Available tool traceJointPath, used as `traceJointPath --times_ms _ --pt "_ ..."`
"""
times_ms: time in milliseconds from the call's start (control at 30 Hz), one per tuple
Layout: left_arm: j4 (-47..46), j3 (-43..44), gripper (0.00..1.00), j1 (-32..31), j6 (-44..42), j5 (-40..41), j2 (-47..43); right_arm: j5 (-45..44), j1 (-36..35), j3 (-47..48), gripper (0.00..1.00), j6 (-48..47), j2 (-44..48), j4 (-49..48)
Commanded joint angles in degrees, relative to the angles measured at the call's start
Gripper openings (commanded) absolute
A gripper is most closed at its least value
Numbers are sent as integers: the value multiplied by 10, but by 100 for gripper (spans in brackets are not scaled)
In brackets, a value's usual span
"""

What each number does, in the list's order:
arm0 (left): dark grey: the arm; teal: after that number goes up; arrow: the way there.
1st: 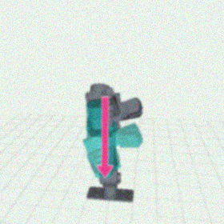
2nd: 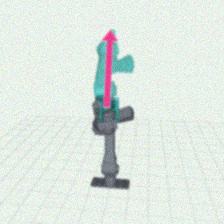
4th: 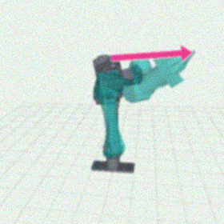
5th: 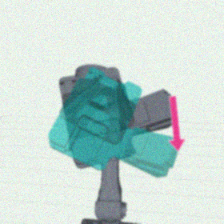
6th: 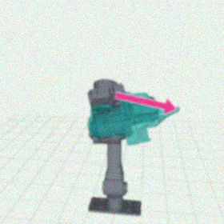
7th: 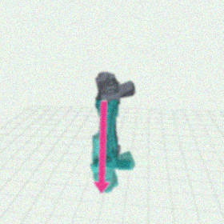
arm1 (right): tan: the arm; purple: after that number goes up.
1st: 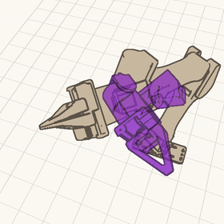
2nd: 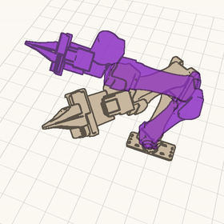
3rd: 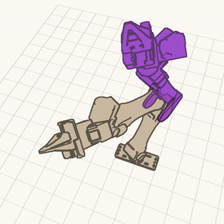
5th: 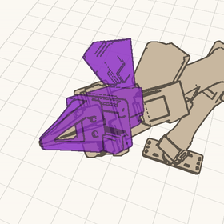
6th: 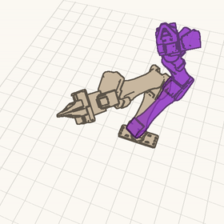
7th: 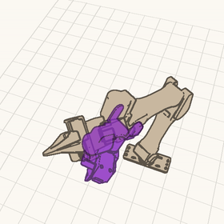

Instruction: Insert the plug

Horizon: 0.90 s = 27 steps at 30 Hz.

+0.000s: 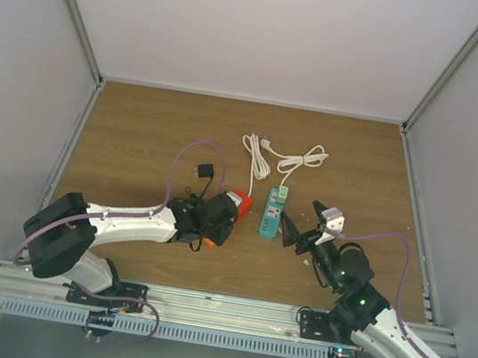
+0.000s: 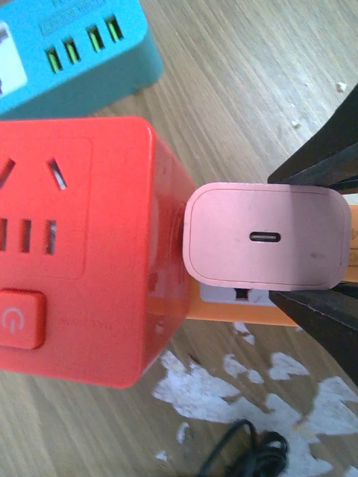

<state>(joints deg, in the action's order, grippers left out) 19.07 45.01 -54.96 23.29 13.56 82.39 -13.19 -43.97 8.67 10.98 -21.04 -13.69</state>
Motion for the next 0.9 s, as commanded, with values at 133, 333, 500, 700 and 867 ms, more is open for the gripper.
traceJointPath --times_ms 133,333,500,700,867 --pt "-56 -20 0 -1 -16 -79 90 -4 4 -8 100 2 5 -6" --pt "-28 -7 0 -1 -3 -60 131 -5 4 -8 99 2 9 -5" --pt "-1 9 0 -6 0 -56 180 -7 4 -8 100 1 11 -3" --pt "29 21 0 -20 21 -1 218 -11 4 -9 100 3 17 1" --pt "43 24 0 -32 38 27 240 -12 4 -10 100 3 18 1"
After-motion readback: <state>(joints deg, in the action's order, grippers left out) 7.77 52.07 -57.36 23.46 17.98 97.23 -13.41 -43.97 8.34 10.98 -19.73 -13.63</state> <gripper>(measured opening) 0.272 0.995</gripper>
